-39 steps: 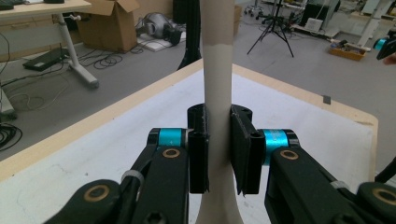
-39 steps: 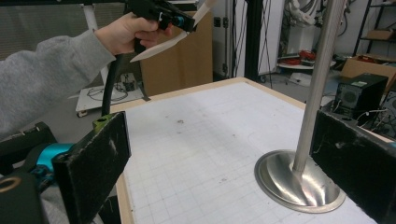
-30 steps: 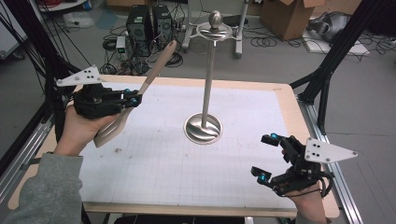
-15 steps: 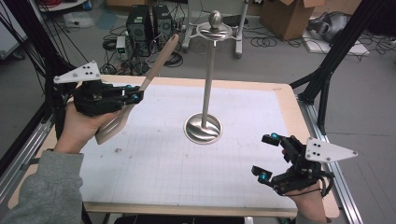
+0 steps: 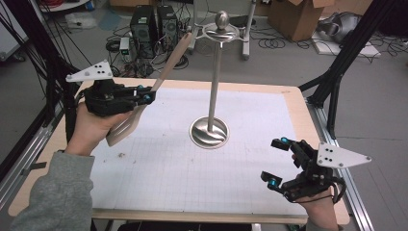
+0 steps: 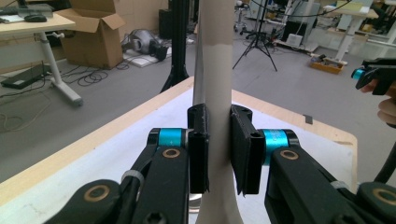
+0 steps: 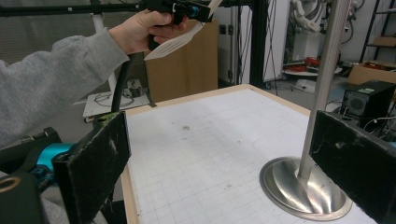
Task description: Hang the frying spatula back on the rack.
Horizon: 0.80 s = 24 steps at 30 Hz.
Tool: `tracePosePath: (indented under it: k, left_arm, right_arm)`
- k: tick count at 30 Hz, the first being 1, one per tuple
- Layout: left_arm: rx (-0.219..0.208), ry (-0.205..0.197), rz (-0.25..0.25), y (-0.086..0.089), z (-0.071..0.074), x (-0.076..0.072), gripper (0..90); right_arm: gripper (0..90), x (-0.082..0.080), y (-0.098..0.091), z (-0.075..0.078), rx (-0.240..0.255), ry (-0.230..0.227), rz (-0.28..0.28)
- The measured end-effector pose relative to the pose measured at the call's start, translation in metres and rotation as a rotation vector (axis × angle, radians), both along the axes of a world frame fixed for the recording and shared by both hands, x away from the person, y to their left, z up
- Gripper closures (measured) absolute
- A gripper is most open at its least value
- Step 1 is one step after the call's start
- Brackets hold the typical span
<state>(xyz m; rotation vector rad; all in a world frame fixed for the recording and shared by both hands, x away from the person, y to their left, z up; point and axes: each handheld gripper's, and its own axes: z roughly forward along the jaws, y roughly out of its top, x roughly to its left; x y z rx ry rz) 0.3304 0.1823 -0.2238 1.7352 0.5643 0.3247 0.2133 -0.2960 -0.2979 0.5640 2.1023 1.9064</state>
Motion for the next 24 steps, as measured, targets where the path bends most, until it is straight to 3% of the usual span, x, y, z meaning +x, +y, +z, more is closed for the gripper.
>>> tracePosePath:
  k: [24]
  left_arm:
    - [0.0, 0.013, -0.004, -0.0081, -0.001, 0.0053, 77.7]
  right_arm:
    - [4.1, 0.0011, -0.0015, -0.0022, 0.001, 0.005, 0.006]
